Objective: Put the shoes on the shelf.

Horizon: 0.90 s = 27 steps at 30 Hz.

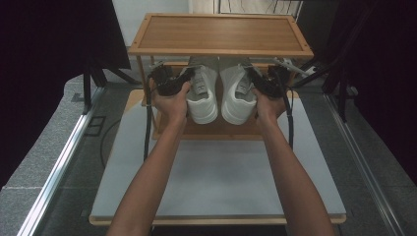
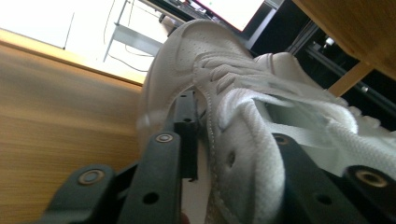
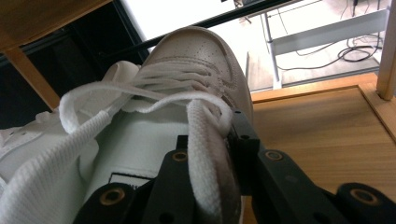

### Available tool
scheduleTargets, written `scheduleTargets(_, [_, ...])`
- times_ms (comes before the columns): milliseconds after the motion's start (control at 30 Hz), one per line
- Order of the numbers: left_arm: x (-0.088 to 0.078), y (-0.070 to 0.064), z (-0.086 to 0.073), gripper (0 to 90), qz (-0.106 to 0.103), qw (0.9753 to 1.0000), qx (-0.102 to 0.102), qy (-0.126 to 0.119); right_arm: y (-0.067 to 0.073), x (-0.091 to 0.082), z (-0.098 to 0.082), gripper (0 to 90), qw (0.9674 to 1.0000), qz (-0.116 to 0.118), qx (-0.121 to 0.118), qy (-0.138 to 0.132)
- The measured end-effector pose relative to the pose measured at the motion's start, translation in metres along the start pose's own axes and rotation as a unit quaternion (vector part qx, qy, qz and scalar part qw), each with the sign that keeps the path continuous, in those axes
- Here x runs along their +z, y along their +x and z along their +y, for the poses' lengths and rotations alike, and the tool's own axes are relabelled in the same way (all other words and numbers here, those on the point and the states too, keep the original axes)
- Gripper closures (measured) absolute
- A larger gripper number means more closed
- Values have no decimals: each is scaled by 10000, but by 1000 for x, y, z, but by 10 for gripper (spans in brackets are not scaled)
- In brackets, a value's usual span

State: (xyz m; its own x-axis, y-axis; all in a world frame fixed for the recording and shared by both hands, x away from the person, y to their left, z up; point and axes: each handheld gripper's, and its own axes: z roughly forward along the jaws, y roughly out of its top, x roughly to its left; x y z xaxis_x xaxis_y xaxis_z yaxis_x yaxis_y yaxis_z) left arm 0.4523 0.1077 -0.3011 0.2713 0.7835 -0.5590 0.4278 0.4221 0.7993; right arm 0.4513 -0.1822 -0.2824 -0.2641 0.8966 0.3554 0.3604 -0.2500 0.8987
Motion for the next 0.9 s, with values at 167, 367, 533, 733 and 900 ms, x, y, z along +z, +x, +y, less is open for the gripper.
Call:
scheduleTargets(167, [10, -3, -2, 531, -529, 9981, -323, -2, 6, 9, -5, 648, 9999, 156, 56, -19])
scheduleTargets(367, [1, 0, 1, 471, -874, 9961, -31, 95, 7, 4, 2, 519, 9973, 629, 256, -269])
scheduleTargets(533, [-16, -1, 0, 505, -1003, 9948, 141, 113, 7, -12, 2, 557, 9974, 658, 20, -276])
scheduleTargets(733, [-45, -5, -8, 731, -1044, 9917, 692, 287, 8, -41, -11, 762, 9951, 642, -695, -271])
scheduleTargets(900, [-73, -12, -18, 854, -1166, 9857, 1163, 369, 10, -74, -22, 889, 9892, 855, -1123, -394])
